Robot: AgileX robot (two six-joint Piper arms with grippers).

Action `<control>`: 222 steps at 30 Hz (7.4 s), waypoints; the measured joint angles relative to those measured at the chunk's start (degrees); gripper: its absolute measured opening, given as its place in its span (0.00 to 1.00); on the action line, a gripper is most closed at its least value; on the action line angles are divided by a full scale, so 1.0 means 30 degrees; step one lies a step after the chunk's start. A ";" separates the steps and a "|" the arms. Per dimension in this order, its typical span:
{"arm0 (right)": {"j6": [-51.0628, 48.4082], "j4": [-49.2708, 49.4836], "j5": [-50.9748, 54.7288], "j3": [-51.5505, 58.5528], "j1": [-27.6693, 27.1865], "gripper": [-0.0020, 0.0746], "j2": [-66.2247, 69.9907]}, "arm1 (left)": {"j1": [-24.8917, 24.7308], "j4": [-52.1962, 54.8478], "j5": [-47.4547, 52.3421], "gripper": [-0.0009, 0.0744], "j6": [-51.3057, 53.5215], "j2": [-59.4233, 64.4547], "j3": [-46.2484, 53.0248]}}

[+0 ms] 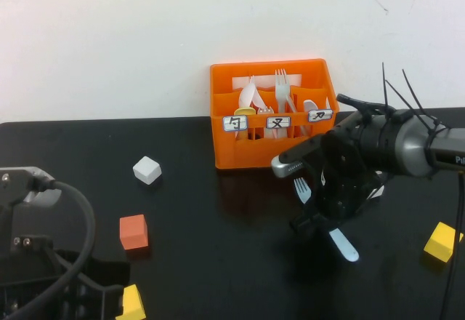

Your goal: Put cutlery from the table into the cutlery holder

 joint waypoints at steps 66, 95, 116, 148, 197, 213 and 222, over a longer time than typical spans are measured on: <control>-0.6724 0.4040 -2.4934 0.0138 0.0007 0.22 -0.0618 | 0.0000 -0.0083 -0.0670 0.01 0.0341 0.0000 0.0014; -0.9544 0.7354 -2.2791 0.0138 0.0007 0.41 -0.0588 | 0.0000 -0.0083 -0.0670 0.01 0.0463 0.0000 0.0014; -1.4110 0.6850 -0.9375 0.0138 0.0209 0.03 -0.9748 | 0.0000 0.0693 -0.4928 0.01 0.1957 -0.4723 0.1531; -1.5277 0.7118 -0.7506 1.8908 0.2653 0.03 -2.8709 | 0.0000 0.3598 -0.6746 0.01 0.1460 -1.4207 0.7615; -0.7175 0.1172 -0.1155 2.1122 0.2653 0.02 -3.6862 | 0.0000 0.3497 -0.9139 0.01 0.1390 -1.4207 1.0374; -0.7177 0.1246 -0.1115 2.1122 0.2653 0.02 -3.6862 | 0.5133 0.8251 -0.9467 0.01 -0.4052 -1.5784 1.2967; -0.7177 0.1255 -0.1115 2.1122 0.2653 0.02 -3.6862 | 0.5524 0.9093 -0.7503 0.01 -0.6652 -1.5825 1.3160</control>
